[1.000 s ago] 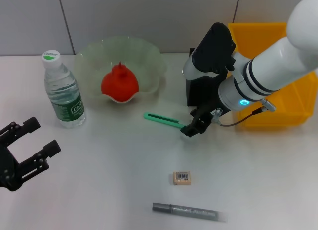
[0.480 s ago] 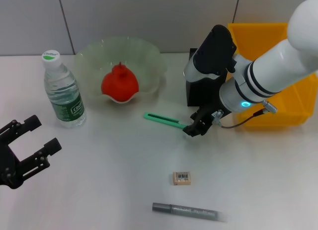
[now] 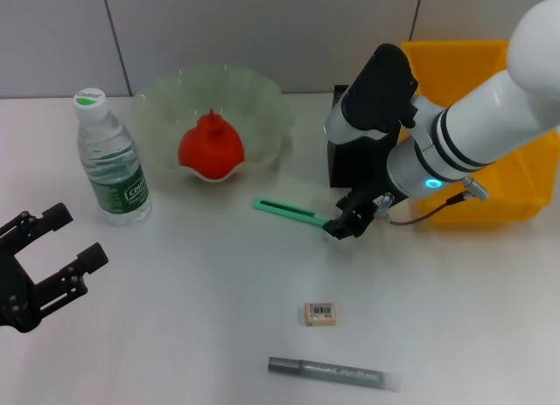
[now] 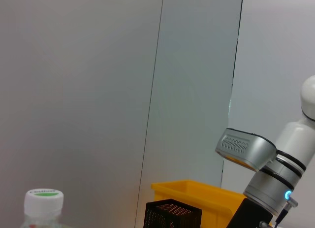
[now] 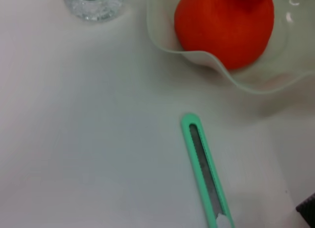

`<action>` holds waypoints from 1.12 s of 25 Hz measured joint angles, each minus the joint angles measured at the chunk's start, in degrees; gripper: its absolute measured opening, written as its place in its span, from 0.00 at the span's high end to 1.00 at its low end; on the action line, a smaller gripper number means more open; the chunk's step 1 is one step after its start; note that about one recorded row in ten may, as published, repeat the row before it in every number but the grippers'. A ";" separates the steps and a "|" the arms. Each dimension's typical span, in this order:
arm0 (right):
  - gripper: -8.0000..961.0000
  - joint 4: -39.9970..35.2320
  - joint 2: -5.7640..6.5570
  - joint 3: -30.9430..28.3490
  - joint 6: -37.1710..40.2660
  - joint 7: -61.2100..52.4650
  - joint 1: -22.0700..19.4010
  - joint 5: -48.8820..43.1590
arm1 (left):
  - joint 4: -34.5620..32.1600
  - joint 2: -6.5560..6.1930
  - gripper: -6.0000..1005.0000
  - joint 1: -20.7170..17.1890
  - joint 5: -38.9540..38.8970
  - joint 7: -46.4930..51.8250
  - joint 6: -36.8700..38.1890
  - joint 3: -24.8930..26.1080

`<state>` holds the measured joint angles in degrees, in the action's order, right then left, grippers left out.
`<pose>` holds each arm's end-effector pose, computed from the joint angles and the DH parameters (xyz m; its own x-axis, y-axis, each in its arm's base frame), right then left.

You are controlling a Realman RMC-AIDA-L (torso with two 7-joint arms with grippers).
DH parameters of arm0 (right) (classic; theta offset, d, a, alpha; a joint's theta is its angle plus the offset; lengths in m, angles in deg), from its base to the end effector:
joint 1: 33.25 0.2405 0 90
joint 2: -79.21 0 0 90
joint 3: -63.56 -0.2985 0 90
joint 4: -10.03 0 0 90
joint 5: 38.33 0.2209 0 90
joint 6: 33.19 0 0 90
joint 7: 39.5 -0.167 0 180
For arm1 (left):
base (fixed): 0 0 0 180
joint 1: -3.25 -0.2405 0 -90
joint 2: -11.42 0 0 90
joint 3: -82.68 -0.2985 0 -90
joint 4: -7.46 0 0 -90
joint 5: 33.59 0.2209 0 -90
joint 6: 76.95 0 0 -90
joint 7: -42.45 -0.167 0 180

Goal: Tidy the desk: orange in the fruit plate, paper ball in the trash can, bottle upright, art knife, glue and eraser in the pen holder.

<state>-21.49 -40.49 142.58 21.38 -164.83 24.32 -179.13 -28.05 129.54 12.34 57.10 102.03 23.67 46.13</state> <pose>0.1953 0.4775 -0.1296 0.8849 -0.4176 0.2065 -0.3076 -0.8566 -0.4142 -0.3599 0.2567 0.0172 0.6403 0.0796 0.7640 0.5316 -0.7638 -0.3659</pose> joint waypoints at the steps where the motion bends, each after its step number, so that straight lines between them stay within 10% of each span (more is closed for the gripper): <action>1: 0.56 0.06 0.00 0.00 0.00 0.00 0.00 0.00 | 0.00 0.00 0.25 0.02 0.00 0.01 0.00 0.02; 28: 0.63 1.75 0.00 0.00 -0.79 0.67 0.05 0.03 | 0.52 0.00 0.25 0.58 0.00 -0.14 0.02 0.32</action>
<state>-19.74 -40.50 142.57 20.59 -164.16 24.37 -179.09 -27.52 129.55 12.92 57.10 101.89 23.69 46.46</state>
